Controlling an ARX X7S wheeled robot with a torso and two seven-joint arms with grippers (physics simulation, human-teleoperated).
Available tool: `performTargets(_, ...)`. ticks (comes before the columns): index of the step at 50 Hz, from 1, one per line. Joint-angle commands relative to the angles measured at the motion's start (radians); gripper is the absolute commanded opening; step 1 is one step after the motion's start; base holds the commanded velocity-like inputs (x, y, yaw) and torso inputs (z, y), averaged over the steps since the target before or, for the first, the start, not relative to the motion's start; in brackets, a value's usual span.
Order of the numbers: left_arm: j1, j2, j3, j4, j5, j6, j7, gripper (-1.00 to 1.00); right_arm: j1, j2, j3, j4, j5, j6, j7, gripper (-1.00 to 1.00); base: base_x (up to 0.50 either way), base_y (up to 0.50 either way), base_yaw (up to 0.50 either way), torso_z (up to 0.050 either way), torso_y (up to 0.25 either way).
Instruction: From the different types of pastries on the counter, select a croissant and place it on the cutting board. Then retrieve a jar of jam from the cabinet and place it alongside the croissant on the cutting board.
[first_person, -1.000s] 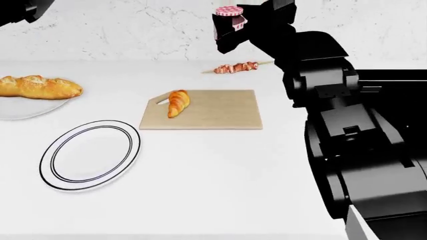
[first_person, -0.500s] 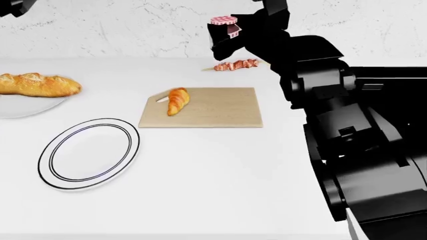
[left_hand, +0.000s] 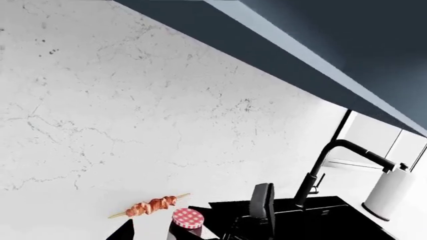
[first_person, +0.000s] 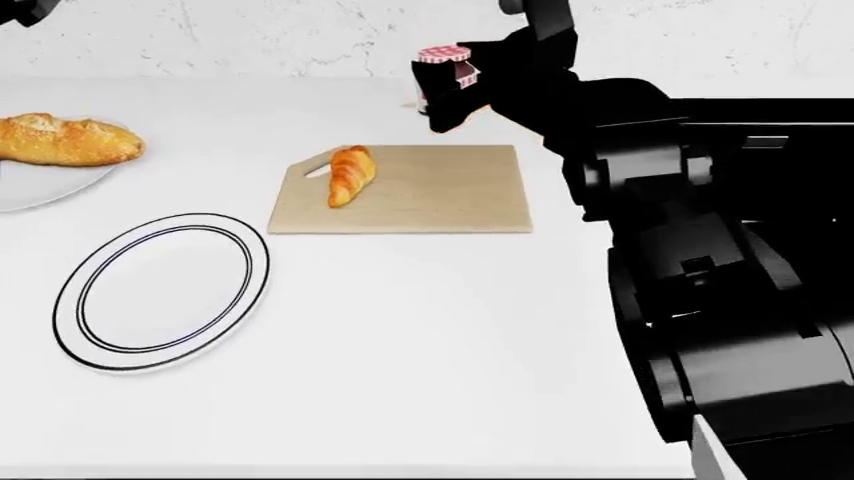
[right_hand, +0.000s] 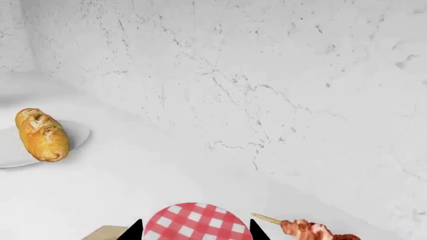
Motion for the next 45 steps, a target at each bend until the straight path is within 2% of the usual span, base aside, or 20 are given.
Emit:
performTargets(1, -0.002, 0.001, 0.002, 0.003, -0.002, 0.004, -0.001, 1.0, 0.001, -0.001, 0.071, 0.0, -0.069, 0.019, -0.083, -1.0, 0.0, 0.0, 0.0, 0.0, -0.105)
performTargets(10, -0.007, -0.001, 0.004, 0.008, -0.011, 0.006, -0.009, 1.0, -0.01, -0.001, -0.081, 0.0, 0.081, 0.036, -0.113, -1.0, 0.0, 0.0, 0.0, 0.0, -0.105)
performTargets(22, -0.019, -0.001, 0.008, 0.006, -0.017, 0.006, -0.013, 1.0, -0.013, -0.001, -0.152, 0.0, 0.14, 0.042, -0.125, -1.0, 0.0, 0.0, 0.0, 0.0, -0.104)
performTargets(40, -0.01, 0.0, 0.01, 0.002, -0.004, 0.012, -0.001, 1.0, -0.015, -0.001, -0.068, 0.0, 0.039, 0.051, -0.132, -1.0, 0.0, 0.0, 0.0, 0.0, -0.083)
performTargets(41, -0.01, 0.0, 0.01, 0.002, -0.005, 0.012, -0.001, 1.0, -0.015, -0.001, -0.067, 0.0, 0.038, 0.051, -0.132, 1.0, 0.0, 0.0, 0.0, 0.0, 0.0)
performTargets(45, -0.012, -0.003, 0.01, 0.003, -0.011, 0.013, -0.005, 1.0, -0.015, -0.001, -0.068, 0.0, 0.041, 0.052, -0.132, 1.0, 0.0, 0.0, 0.0, 0.0, 0.0)
